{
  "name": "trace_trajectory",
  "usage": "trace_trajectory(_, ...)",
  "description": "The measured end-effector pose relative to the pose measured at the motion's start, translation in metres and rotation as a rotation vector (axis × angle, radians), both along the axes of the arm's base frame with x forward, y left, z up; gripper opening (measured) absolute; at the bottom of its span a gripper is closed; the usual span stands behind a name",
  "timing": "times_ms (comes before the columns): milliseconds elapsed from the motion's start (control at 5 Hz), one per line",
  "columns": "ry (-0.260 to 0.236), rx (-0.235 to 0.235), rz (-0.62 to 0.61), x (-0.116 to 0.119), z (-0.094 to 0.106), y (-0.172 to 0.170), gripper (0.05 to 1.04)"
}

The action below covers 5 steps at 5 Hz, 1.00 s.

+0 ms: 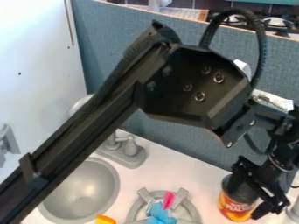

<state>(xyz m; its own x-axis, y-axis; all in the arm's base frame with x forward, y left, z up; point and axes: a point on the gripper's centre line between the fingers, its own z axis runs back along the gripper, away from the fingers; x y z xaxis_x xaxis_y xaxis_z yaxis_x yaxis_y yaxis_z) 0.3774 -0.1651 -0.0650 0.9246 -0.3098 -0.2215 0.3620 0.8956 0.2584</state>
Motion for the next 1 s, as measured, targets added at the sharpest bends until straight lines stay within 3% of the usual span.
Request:
trace_trajectory(200, -0.014, 0.125, 0.044, -0.015, -0.004, 0.028, 1.008)
trace_trajectory(400, -0.071, 0.221, 0.077, -0.019, 0.003, 0.05, 1.007)
trace_trajectory(600, -0.138, 0.222, 0.085, -0.011, 0.018, 0.062, 1.007)
trace_trajectory(1000, -0.182, 0.128, 0.071, -0.011, 0.035, 0.06, 1.007)
